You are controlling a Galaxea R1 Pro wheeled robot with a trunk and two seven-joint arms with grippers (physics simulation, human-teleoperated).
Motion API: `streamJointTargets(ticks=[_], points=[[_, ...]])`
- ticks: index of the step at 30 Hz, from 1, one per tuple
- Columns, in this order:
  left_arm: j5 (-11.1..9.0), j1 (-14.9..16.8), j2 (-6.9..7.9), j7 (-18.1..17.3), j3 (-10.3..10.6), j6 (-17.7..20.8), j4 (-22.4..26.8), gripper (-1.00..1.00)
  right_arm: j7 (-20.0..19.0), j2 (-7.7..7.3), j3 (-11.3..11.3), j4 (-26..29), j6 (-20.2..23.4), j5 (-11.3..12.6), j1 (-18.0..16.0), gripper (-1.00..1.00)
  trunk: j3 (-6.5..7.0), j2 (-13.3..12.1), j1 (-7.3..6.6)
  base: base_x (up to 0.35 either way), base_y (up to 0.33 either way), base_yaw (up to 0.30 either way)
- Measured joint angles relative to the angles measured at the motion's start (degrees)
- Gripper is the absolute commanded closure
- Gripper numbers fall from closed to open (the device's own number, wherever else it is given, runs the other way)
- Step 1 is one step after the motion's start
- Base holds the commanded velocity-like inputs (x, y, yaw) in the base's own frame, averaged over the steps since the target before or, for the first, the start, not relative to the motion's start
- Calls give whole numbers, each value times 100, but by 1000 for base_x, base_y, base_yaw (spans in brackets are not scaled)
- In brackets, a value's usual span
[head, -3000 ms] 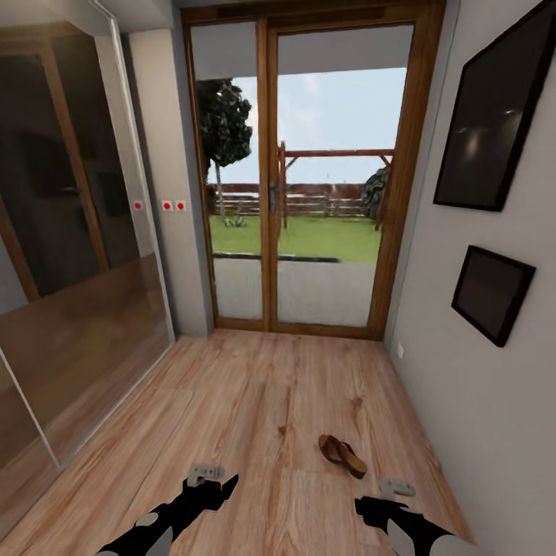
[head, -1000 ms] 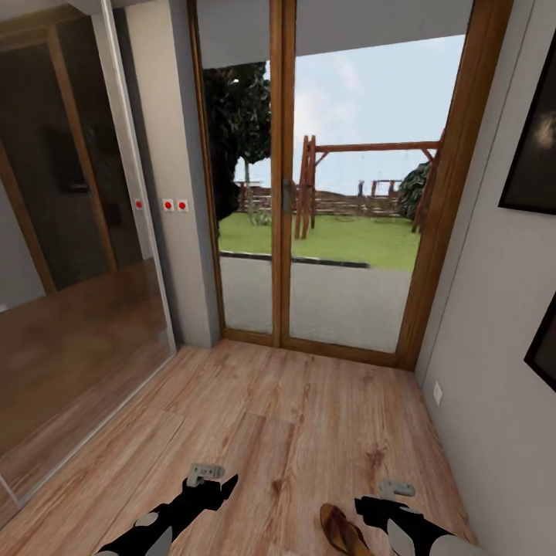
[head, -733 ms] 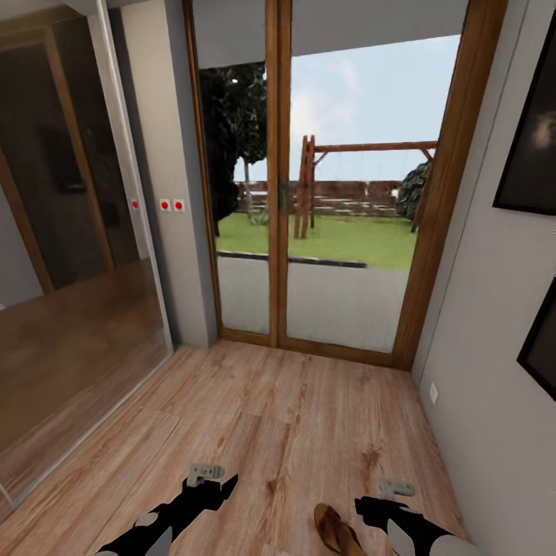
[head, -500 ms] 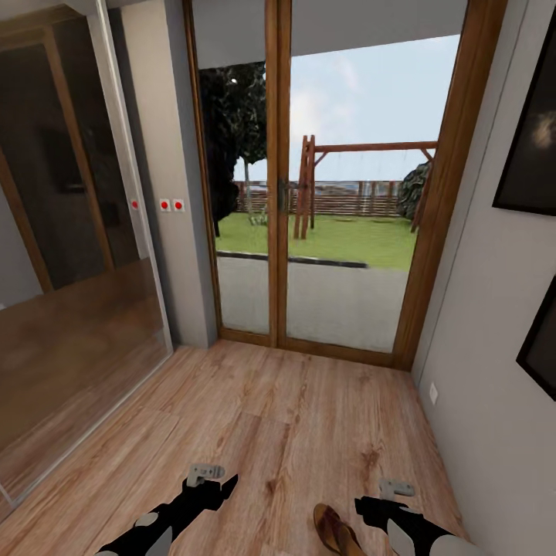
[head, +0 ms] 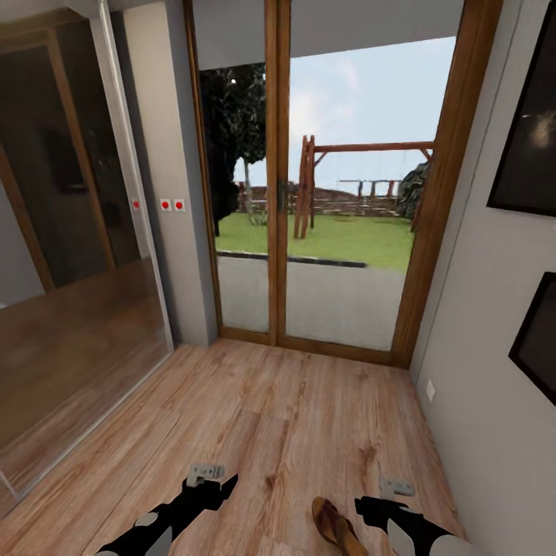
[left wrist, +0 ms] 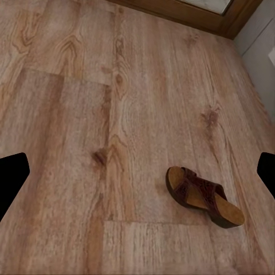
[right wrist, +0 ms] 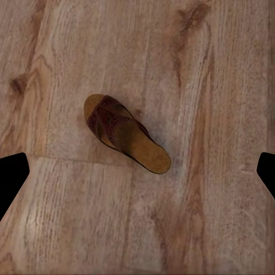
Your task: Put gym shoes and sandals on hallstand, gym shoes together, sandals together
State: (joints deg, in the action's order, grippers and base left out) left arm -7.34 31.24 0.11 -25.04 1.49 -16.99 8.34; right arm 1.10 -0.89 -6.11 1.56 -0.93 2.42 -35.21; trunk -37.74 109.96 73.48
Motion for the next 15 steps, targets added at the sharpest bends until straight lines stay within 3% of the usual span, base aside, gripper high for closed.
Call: streamJointTargets(ticks=[8,13,15], points=[[9,0,17,81,-11,-2,12,-100,40,12,10,36,3,-49,0,-100,0,0,0,-8,-1,0],[12,0,21,566,-19,0,40,-100,53,-5,-7,409,61,-62,-7,-100,0,0,-1,0,0,0],[18,2,17,971,-21,5,112,-100,51,-8,-16,955,131,-65,-11,-100,1,0,-1,0,0,0]])
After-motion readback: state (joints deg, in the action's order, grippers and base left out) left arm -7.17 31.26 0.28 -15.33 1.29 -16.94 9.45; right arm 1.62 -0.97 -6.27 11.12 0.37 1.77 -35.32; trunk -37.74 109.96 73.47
